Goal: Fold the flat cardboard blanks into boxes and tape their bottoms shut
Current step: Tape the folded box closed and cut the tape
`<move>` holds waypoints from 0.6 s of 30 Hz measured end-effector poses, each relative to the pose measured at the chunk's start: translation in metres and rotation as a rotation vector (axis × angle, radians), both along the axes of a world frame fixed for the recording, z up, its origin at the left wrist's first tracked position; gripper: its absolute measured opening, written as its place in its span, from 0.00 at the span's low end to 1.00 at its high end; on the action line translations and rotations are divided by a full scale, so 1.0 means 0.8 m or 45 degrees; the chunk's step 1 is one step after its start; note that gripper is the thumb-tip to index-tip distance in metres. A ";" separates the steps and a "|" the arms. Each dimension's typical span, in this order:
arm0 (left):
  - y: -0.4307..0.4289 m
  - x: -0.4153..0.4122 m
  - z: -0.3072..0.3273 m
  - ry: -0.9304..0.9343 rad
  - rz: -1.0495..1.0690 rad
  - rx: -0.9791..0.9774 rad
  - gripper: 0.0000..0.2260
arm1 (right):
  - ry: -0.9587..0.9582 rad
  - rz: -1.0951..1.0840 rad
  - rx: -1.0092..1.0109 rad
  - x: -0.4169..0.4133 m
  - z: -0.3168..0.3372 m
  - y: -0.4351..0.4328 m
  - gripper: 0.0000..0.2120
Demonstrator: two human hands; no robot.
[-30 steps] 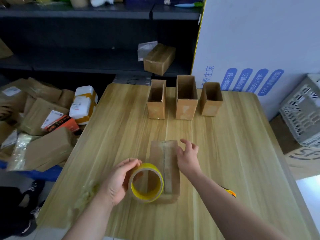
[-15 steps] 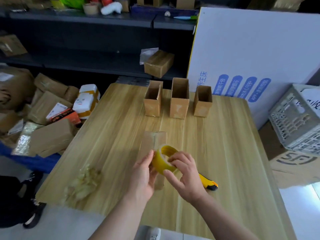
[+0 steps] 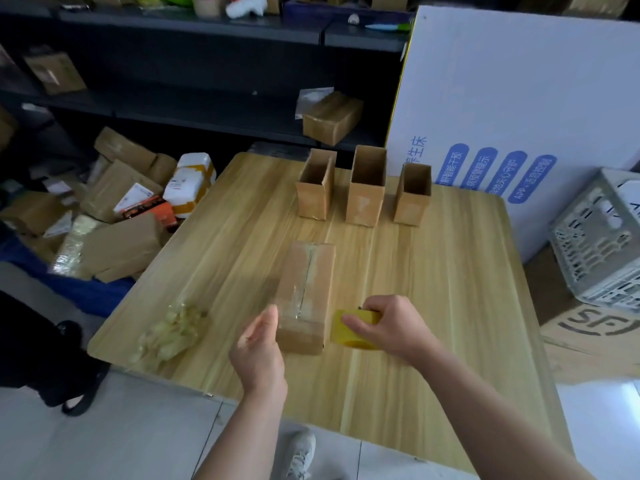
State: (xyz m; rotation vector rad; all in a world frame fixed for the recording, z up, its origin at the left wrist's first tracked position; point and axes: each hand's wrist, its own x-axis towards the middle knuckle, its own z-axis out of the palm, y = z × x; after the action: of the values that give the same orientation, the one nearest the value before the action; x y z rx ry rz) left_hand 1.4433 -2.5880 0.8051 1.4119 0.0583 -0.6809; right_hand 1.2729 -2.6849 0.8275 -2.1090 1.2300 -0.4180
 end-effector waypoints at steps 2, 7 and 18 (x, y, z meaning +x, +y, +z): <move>-0.004 0.008 -0.010 0.013 0.011 0.015 0.08 | 0.056 -0.008 -0.001 0.004 0.003 -0.008 0.25; -0.014 0.025 -0.035 0.055 -0.010 -0.039 0.12 | 0.166 0.005 -0.017 0.027 -0.005 -0.020 0.25; -0.024 0.029 -0.070 0.240 0.046 -0.003 0.03 | 0.310 0.032 0.018 0.042 -0.023 -0.032 0.25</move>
State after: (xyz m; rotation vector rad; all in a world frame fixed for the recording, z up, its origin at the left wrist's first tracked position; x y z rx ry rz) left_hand 1.4668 -2.6075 0.7488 1.3383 0.2303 -0.7821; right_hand 1.3068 -2.7107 0.8089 -2.2100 1.3354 -0.1428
